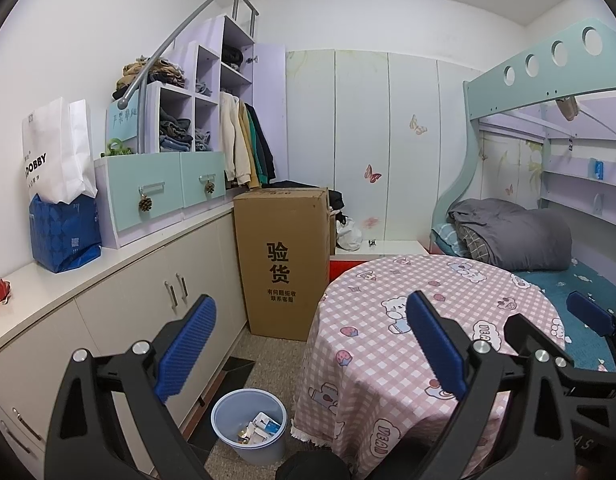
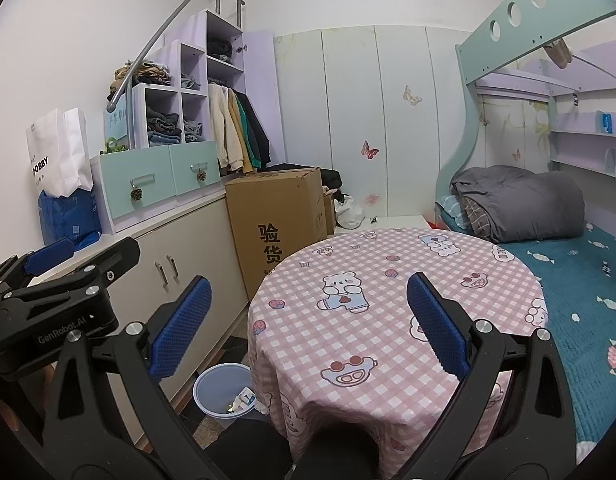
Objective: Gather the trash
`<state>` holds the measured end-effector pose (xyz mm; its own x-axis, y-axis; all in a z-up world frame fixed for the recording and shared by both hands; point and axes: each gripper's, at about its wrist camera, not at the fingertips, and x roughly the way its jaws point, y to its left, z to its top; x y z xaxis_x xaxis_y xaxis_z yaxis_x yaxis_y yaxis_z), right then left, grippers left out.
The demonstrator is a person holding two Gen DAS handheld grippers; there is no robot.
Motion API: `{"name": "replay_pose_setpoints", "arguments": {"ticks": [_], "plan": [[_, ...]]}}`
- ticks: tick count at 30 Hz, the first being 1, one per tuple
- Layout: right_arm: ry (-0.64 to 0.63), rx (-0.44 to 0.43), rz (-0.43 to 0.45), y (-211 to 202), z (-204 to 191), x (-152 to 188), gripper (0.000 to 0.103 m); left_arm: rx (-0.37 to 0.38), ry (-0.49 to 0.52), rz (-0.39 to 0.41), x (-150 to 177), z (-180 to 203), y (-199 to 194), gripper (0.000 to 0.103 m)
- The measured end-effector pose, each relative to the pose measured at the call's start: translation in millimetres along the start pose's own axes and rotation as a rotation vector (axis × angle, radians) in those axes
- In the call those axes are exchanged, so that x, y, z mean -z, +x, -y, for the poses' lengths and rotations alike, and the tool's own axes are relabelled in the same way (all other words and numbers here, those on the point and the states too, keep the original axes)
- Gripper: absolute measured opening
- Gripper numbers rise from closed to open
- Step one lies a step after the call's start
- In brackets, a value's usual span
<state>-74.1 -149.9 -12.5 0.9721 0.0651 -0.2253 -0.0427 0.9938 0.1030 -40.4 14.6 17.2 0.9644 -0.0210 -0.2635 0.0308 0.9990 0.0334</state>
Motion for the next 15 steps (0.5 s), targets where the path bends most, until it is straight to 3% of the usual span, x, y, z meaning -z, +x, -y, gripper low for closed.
{"name": "replay_pose_setpoints", "arguments": {"ticks": [15], "plan": [[0.02,-0.019,-0.042,25.5,8.3,2.8,0.096,-0.021,0.006,-0.037,5.5,3.3,15.6,0.094]]}}
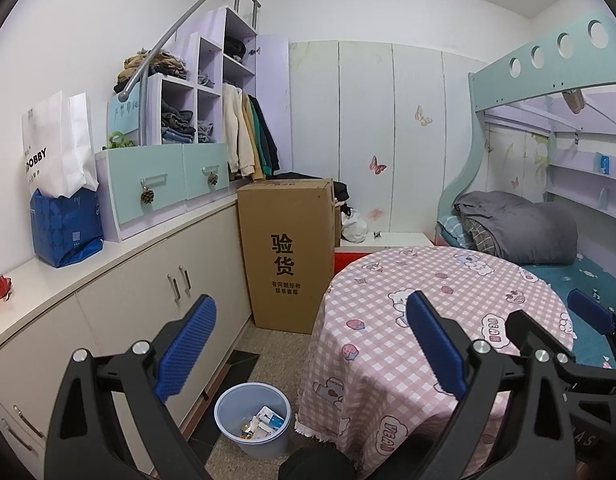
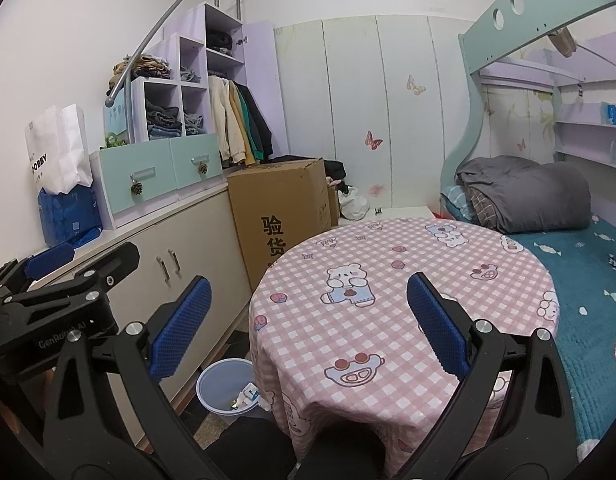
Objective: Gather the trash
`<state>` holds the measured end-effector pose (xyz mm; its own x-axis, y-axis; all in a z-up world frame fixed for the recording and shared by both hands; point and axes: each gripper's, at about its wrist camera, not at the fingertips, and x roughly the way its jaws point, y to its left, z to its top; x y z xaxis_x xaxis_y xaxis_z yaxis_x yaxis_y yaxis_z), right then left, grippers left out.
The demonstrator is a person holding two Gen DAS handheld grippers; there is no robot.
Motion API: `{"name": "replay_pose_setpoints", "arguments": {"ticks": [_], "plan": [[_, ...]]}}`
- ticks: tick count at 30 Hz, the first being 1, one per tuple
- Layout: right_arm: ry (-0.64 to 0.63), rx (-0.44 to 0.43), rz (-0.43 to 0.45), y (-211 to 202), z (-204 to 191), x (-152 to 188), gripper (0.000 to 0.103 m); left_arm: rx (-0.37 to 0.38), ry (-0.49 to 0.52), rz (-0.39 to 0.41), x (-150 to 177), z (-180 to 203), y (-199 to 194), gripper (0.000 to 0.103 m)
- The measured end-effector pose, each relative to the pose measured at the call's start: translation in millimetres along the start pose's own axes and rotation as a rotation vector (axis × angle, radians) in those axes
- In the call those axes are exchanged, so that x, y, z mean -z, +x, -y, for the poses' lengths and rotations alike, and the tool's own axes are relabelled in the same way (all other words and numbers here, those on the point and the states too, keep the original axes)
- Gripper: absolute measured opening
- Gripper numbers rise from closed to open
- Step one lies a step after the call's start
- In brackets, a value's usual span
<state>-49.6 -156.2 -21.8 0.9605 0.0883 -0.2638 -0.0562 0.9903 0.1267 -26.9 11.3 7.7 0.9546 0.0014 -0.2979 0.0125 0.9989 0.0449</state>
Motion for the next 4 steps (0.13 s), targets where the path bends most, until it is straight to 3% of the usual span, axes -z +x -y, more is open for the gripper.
{"name": "replay_pose_setpoints", "arguments": {"ticks": [4], "plan": [[0.014,-0.001,-0.035,15.0,10.0,4.0,0.096,-0.011,0.002,-0.034,4.0,2.7,10.4,0.094]]}}
